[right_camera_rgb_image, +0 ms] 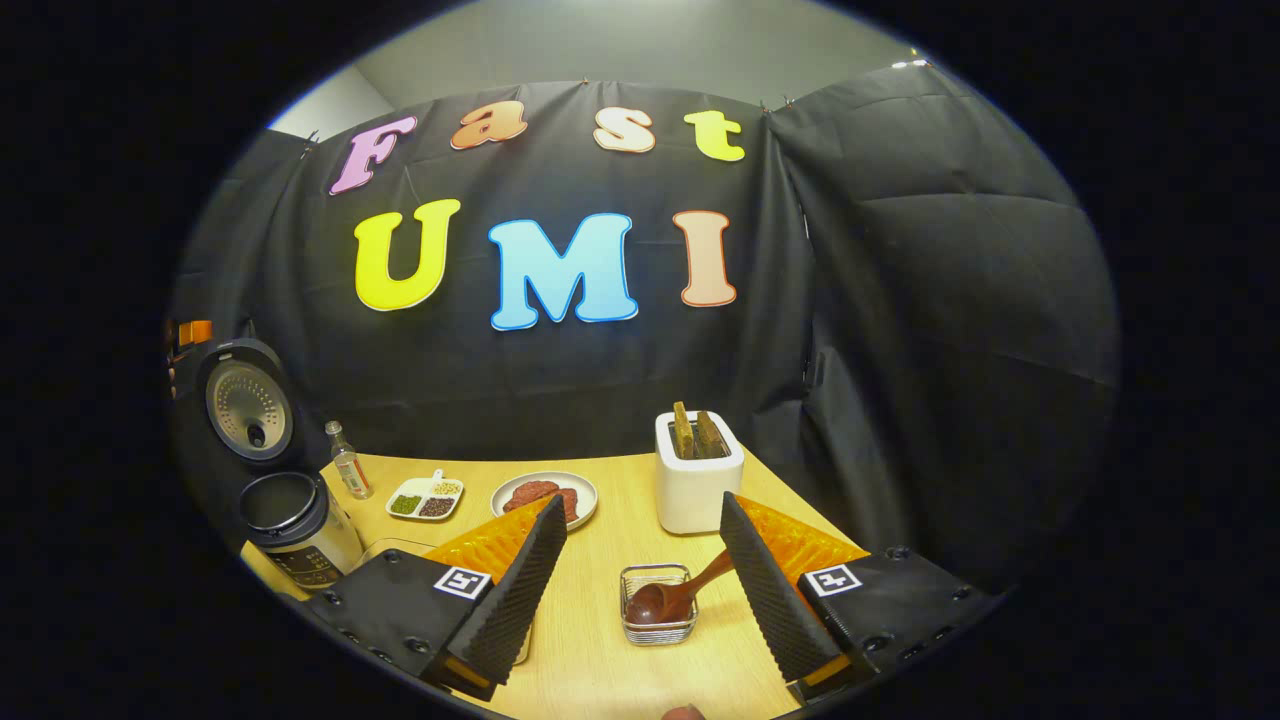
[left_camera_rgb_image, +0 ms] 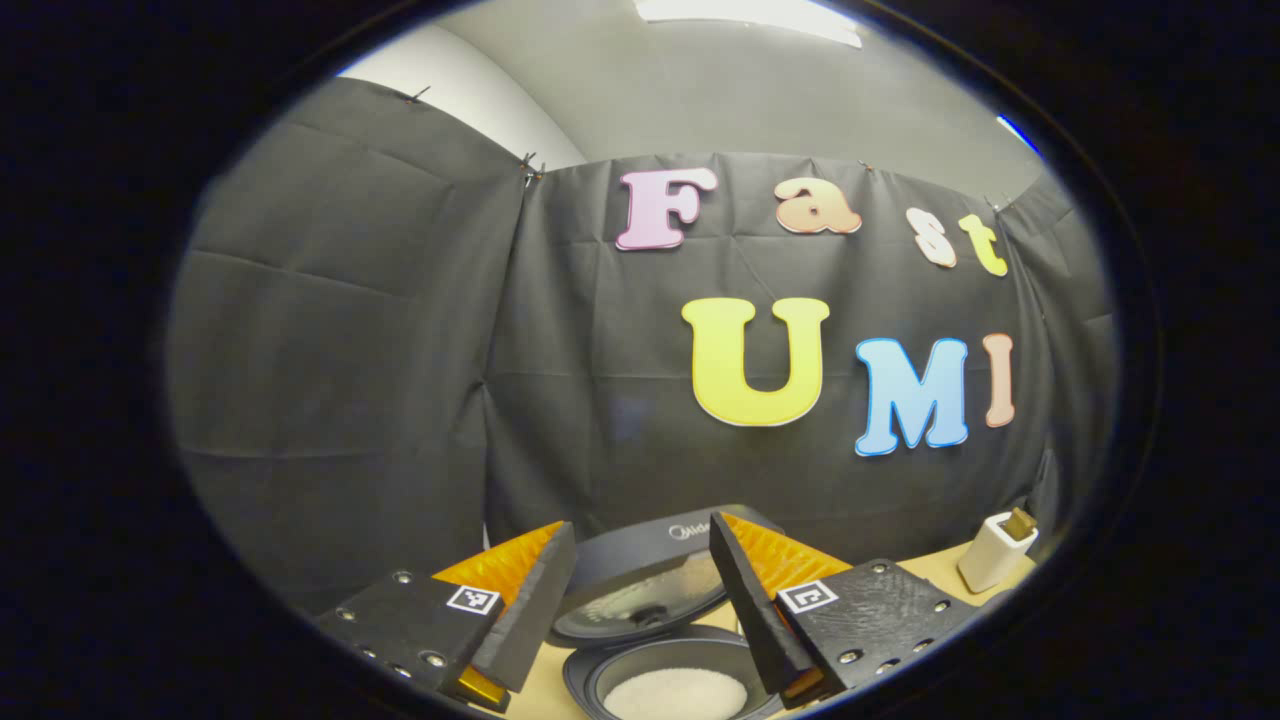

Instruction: Close the left gripper, press the button to open the rice cooker; take a wooden spoon from the chopstick holder with the right hand, scoop a spoonful of rice and pour it into the rice cooker, then put the wooden spoon back into the chopstick holder.

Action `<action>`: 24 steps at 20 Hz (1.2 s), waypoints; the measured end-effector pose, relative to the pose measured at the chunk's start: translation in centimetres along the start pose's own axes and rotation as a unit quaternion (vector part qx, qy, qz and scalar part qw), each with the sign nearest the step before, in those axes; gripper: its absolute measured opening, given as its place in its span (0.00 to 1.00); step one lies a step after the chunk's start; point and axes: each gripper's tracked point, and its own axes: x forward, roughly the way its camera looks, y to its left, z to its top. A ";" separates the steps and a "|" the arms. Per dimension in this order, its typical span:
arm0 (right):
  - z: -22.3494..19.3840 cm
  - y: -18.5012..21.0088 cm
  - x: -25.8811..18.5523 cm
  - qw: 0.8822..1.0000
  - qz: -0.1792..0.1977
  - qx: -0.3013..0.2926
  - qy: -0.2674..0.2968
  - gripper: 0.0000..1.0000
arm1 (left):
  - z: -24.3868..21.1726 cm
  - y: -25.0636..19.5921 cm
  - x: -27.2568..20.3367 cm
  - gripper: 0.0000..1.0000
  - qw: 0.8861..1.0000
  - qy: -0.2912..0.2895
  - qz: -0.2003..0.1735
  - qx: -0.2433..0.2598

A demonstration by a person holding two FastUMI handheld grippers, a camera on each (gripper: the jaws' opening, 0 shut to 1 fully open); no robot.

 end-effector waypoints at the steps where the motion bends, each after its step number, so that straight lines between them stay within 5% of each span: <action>1: -0.2 0.5 0.0 1.000 -0.002 0.000 0.001 0.98 | 0.5 0.1 1.2 0.84 1.000 -0.005 -0.002 0.001; 9: -0.1 2.2 0.0 1.000 -0.013 -0.003 -0.006 0.98 | -3.1 -0.6 8.9 0.85 0.999 0.041 -0.019 -0.007; 24: 0.6 0.4 0.9 0.999 0.038 -0.012 -0.005 0.98 | -6.9 -5.3 1.1 0.87 0.998 0.061 -0.016 -0.026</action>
